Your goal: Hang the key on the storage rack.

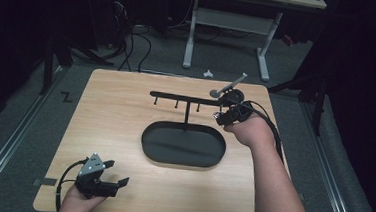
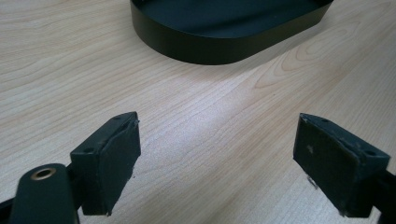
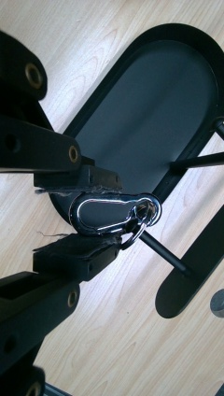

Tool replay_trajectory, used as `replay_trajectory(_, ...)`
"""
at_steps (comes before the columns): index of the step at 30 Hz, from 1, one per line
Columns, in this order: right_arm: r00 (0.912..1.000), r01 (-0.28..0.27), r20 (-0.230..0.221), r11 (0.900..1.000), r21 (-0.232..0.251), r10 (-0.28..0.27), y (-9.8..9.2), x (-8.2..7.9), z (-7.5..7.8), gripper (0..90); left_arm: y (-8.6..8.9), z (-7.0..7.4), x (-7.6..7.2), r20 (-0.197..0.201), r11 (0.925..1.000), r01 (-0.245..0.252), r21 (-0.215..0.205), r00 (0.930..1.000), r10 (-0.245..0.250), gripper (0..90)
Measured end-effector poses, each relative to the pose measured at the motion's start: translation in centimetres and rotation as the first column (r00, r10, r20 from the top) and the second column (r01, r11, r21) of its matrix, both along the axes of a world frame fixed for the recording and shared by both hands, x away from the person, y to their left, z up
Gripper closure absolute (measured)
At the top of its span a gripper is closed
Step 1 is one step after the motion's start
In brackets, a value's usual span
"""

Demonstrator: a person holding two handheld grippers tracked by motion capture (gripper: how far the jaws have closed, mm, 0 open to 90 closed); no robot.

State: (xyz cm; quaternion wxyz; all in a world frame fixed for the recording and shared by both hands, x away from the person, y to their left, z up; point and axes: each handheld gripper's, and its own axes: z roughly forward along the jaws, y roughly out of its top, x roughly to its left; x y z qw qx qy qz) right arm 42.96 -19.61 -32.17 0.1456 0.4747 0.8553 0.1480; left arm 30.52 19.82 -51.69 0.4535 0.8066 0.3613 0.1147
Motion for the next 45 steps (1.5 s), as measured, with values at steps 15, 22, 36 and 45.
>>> replay_trajectory(15, 1.0000, 0.008, -0.001, 1.000, -0.015, -0.008, 0.24, 0.53, -0.29, 67.5, 0.07, -0.04, 0.01, -0.005, 1.0000, 0.000, 0.000, 1.0000, 0.000, 15.4)
replay_trajectory(22, 1.0000, 0.007, 0.001, 1.000, -0.009, -0.007, 0.37, 0.49, -0.32, 67.5, 0.04, -0.06, 0.01, -0.008, 1.0000, 0.003, 0.003, 1.0000, -0.003, 15.4)
replay_trajectory(36, 0.9999, 0.010, 0.002, 1.000, 0.005, -0.011, 0.15, 0.43, -0.39, 65.7, 0.00, -0.07, 0.01, -0.010, 0.9999, 0.009, 0.007, 0.9999, -0.009, 15.4)
replay_trajectory(45, 0.9999, 0.013, 0.005, 1.000, 0.010, -0.013, 0.11, 0.38, -0.29, 66.6, -0.07, -0.11, 0.00, -0.011, 0.9999, 0.010, 0.007, 0.9999, -0.010, 15.4)
